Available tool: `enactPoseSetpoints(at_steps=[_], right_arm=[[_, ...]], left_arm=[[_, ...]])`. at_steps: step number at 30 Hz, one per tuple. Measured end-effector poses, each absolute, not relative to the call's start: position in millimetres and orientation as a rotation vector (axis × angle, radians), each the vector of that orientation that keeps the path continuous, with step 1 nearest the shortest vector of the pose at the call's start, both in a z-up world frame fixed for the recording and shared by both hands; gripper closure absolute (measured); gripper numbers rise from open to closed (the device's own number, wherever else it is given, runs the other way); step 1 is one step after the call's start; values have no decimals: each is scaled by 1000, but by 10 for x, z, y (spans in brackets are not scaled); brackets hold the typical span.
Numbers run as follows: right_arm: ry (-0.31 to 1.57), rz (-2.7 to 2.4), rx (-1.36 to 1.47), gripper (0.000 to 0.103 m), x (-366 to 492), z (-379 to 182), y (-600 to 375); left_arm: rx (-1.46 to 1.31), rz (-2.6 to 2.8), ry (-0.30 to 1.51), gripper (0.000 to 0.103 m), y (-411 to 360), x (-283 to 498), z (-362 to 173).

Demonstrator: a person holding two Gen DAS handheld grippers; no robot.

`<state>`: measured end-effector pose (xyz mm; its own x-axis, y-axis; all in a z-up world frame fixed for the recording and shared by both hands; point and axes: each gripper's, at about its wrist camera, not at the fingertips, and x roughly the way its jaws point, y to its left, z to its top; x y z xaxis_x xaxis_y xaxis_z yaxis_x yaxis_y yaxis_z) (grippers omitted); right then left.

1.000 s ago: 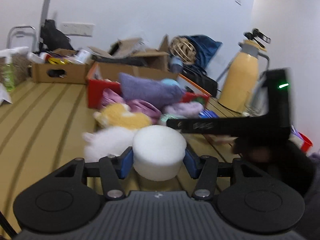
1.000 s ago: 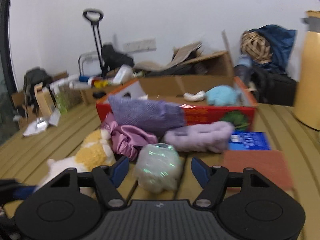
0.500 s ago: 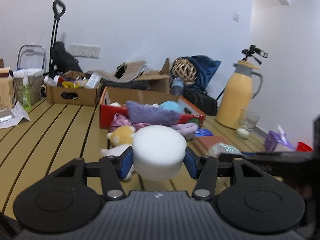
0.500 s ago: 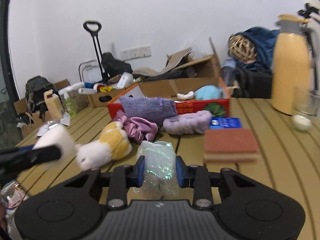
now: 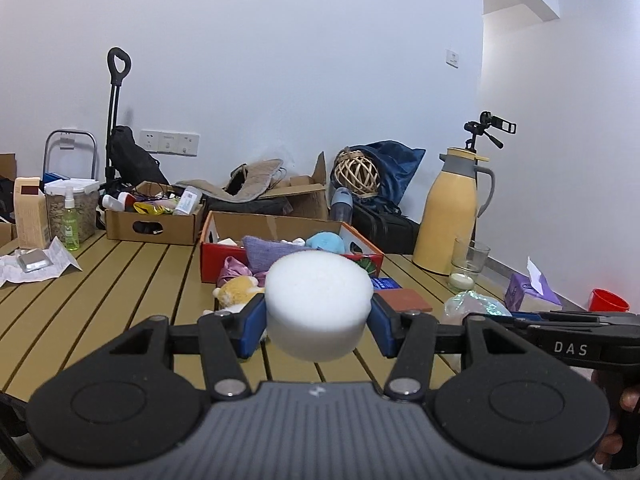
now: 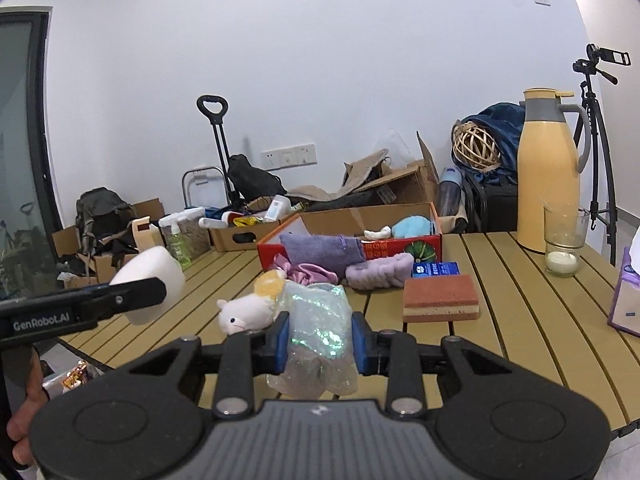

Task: Organize soft objects
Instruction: 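Carry the cylinder and bag into the cardboard box and open both tools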

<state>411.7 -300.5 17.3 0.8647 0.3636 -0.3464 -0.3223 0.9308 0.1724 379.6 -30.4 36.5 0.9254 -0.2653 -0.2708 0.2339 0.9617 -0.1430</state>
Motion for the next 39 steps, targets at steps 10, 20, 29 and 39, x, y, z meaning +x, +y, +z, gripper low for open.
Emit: enactPoseSetpoints(at_steps=[10, 20, 29, 39], right_arm=[[369, 429, 109, 73, 5236, 447, -2909], [506, 493, 185, 72, 7474, 443, -2433], [731, 474, 222, 68, 8560, -211, -1994], [768, 544, 207, 44, 8436, -145, -1914]], left_arm=[[-136, -300, 303, 48, 5, 5123, 667], [-55, -230, 466, 48, 130, 7216, 364], [-53, -273, 549, 25, 291, 7755, -42], [-133, -198, 489, 21, 667, 7490, 198]])
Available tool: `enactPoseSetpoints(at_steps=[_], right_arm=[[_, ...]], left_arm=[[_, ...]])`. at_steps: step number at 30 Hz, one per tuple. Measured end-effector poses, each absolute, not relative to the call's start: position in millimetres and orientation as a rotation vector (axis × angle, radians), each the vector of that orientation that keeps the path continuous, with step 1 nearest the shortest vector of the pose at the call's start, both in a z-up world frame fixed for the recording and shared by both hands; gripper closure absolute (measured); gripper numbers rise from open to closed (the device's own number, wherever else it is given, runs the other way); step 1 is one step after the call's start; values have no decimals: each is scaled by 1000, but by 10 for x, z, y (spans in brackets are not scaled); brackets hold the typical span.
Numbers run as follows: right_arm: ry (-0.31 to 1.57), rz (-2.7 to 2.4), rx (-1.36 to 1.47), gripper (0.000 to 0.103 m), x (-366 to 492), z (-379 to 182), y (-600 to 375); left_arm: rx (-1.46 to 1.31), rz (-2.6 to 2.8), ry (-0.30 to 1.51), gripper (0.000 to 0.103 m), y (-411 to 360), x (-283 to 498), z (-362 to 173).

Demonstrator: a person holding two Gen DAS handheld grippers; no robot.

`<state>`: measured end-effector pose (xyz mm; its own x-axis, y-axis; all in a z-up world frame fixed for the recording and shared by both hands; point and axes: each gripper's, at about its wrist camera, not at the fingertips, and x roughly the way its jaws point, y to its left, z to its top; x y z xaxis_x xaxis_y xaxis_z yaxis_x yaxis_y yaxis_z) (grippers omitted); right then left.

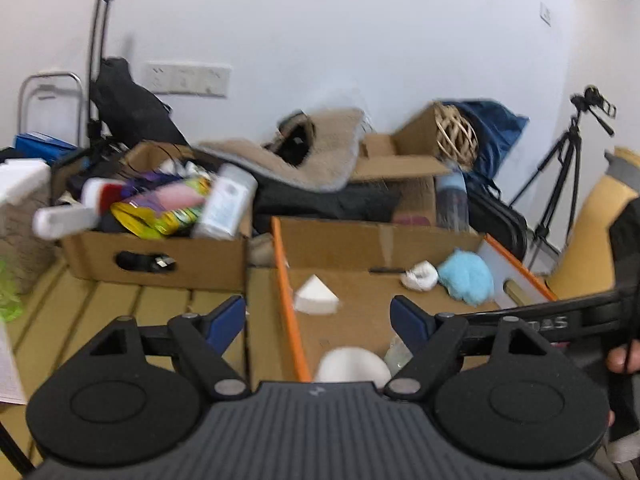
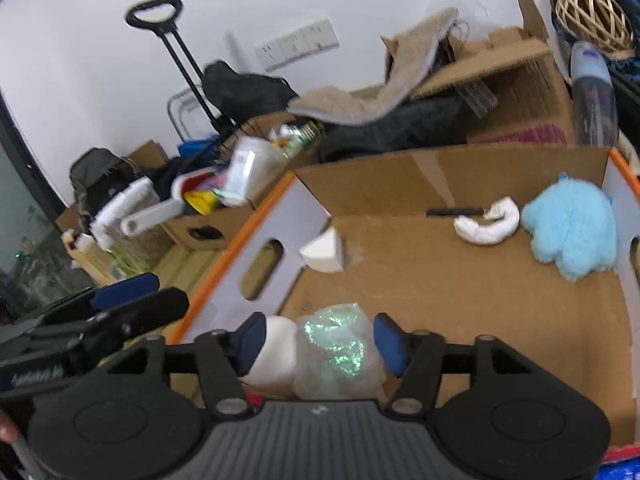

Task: Organize soft objects
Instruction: 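Carry the cylinder and bag into the cardboard box and open both tools, then move both tools back over the table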

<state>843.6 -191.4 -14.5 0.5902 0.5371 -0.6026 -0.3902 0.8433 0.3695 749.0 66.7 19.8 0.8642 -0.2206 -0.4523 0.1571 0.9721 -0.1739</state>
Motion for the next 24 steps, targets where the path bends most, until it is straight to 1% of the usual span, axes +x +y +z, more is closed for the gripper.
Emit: enactPoseSetpoints(at_steps=[3, 7, 10, 12, 14, 17, 20, 22, 24], right_arm=[[711, 526, 202, 44, 8240, 146, -2039], [623, 498, 158, 44, 7823, 589, -2282], [551, 472, 108, 44, 7394, 902, -2481], [511, 457, 76, 42, 7109, 1065, -2606], [466, 433, 37, 39, 6809, 1182, -2710], [393, 388, -20, 34, 6301, 1268, -2861], [332, 363, -70, 32, 5756, 1249, -2985], [290, 340, -100, 28, 5394, 1186, -3042], [262, 316, -121, 22, 5053, 1092, -3102]], left_arm=[[-140, -198, 445, 21, 708, 7300, 433], [-104, -224, 366, 15, 649, 6888, 788], [-73, -228, 329, 15, 563, 6553, 996], [-65, -231, 309, 13, 501, 6313, 1105], [-54, -243, 282, 7, 418, 6021, 1193], [-29, -265, 243, 4, 289, 5599, 1255], [-34, -278, 215, 0, 189, 5125, 1238], [-59, -299, 196, 0, 168, 4783, 1176], [-90, -296, 200, 0, 150, 4489, 1095]])
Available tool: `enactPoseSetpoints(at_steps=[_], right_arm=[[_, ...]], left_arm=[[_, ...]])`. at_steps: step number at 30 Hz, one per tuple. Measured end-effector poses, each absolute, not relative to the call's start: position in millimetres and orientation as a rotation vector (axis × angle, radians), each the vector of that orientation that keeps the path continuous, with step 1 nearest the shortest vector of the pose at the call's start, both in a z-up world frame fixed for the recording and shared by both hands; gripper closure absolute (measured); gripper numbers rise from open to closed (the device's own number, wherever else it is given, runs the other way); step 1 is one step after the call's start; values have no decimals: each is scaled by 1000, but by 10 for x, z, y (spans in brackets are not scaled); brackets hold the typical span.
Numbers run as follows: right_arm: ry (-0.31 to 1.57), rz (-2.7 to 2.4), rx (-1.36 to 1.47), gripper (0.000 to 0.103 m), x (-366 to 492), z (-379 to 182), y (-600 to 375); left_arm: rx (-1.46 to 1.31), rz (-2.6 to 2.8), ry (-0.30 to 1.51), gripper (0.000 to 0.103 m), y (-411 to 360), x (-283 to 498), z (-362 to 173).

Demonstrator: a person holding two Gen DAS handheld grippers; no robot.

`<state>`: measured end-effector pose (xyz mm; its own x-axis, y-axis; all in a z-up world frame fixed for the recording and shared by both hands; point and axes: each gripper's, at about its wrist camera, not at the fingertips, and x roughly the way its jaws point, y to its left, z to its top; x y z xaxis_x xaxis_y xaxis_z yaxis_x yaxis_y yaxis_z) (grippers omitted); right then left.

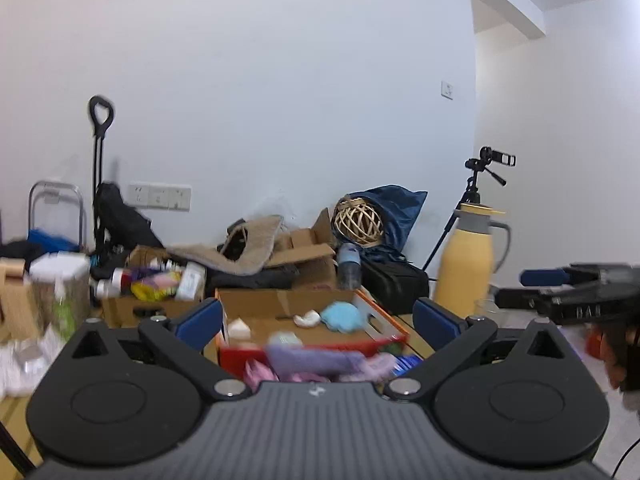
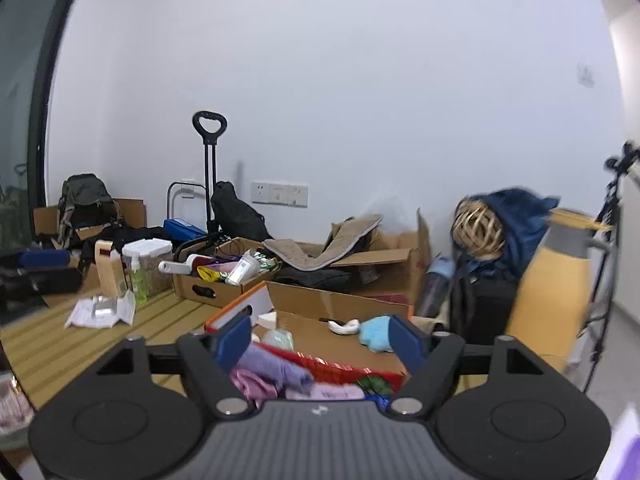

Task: Organize soft objects
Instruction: 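Move both tools back over the table, then lower the left tool onto the red-and-beige sponge block and close it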

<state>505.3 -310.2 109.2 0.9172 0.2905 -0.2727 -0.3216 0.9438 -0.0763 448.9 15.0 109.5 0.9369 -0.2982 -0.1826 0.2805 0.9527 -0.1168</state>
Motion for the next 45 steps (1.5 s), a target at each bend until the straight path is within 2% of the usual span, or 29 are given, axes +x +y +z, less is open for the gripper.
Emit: enactPoseSetpoints(at_steps=[5, 10, 17, 22, 28, 30, 32, 35, 38, 43, 45], right_arm=[[267, 288, -63, 17, 4349, 758, -3229], [320, 274, 28, 17, 3885, 449, -3332], [331, 246, 41, 17, 3697, 337, -3390], [352, 237, 79, 17, 3870, 181, -3454], [445, 217, 116, 19, 4458, -84, -3628], [468, 206, 128, 24, 4744, -147, -3695], [479, 195, 145, 28, 5011, -202, -3757], [507, 173, 186, 35, 5461, -302, -3848], [531, 166, 209, 44, 5894, -388, -3909], [540, 149, 226, 47, 6404, -500, -3937], [541, 144, 245, 53, 6529, -566, -3934]], left_arm=[[-88, -235, 214, 0, 44, 3905, 840], [-44, -255, 265, 0, -111, 3605, 643], [-14, -289, 245, 0, -271, 3508, 653], [-28, -310, 307, 0, -423, 3742, 496], [-67, -361, 399, 0, -778, 4494, 252], [-80, -387, 430, 5, -929, 4814, 183], [-85, -420, 468, 17, -1105, 5159, 95], [-88, -428, 535, 28, -1354, 5626, -76], [-124, -450, 586, 36, -1510, 6020, -242], [-175, -484, 663, 51, -1665, 6481, -448], [-192, -504, 674, 58, -1674, 6571, -503]])
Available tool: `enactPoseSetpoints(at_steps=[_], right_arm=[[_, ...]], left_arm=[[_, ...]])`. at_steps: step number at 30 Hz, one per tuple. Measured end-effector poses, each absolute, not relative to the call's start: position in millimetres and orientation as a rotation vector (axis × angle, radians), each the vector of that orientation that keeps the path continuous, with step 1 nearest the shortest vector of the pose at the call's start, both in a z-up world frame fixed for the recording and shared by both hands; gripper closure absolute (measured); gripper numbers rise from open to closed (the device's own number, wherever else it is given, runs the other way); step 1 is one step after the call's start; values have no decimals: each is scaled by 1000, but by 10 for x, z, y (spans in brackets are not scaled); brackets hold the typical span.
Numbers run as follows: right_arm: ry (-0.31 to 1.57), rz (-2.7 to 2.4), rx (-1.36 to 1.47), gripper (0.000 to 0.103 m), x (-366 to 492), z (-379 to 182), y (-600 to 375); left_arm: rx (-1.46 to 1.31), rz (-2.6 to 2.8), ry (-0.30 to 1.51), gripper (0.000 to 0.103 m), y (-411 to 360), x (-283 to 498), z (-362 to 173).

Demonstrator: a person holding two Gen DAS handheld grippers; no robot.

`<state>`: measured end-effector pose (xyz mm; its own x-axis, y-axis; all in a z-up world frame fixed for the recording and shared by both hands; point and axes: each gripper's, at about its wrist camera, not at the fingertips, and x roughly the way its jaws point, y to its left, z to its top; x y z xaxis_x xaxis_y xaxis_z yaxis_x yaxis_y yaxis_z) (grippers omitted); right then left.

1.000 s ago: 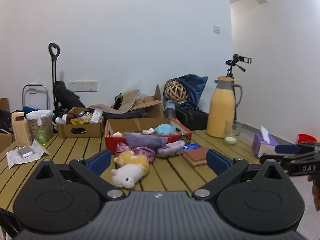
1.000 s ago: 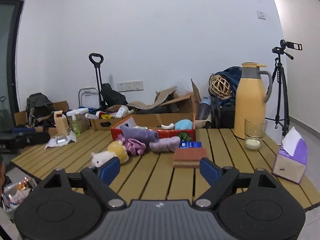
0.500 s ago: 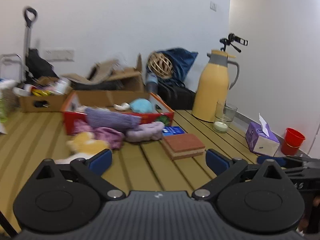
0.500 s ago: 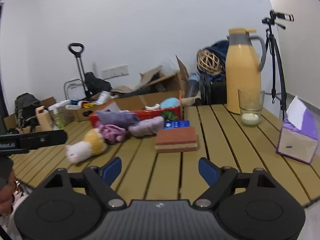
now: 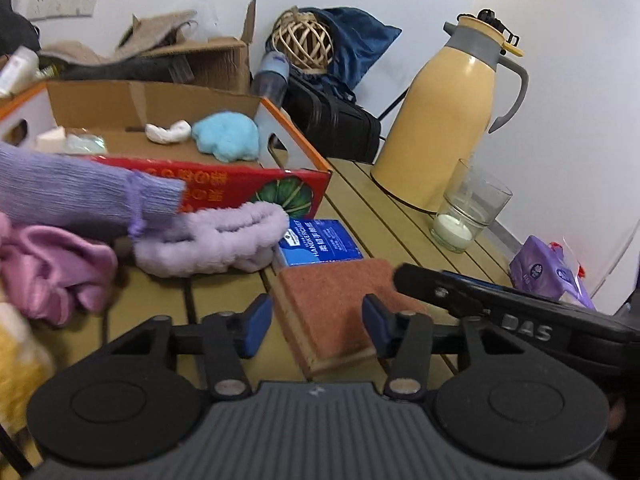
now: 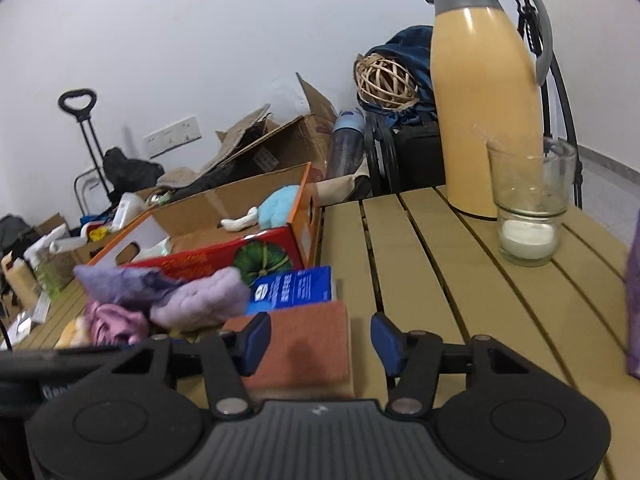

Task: Organize soft objects
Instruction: 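Lower the left tool onto the red-and-beige sponge block and close it, then carry the sponge block with the left tool into the box and open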

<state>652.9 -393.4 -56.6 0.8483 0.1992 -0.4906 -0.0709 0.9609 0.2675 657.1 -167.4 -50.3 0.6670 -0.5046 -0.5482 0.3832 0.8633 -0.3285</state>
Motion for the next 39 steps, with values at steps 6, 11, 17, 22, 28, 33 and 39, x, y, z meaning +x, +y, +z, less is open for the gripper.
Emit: enactPoseSetpoints(at_steps=[6, 11, 17, 22, 28, 33, 39], right_arm=[[560, 144, 290, 63, 6673, -750, -3940], [582, 163, 348, 71, 6615, -726, -3975], [537, 199, 373, 74, 6055, -414, -3861], [486, 264, 338, 74, 5494, -88, -3665], [405, 315, 291, 74, 4949, 288, -3453], [375, 326, 272, 74, 4666, 441, -3361], [355, 325, 259, 74, 4603, 525, -3306]], left_arm=[[-276, -550, 714, 69, -1616, 6695, -616], [-323, -540, 739, 75, -1539, 6694, -598], [-325, -546, 677, 76, -1341, 6175, -273], [-315, -527, 589, 76, -1096, 5512, 85], [-326, -512, 486, 76, -884, 4877, 390], [-335, -513, 448, 76, -777, 4601, 515], [-342, -514, 420, 76, -722, 4567, 577]])
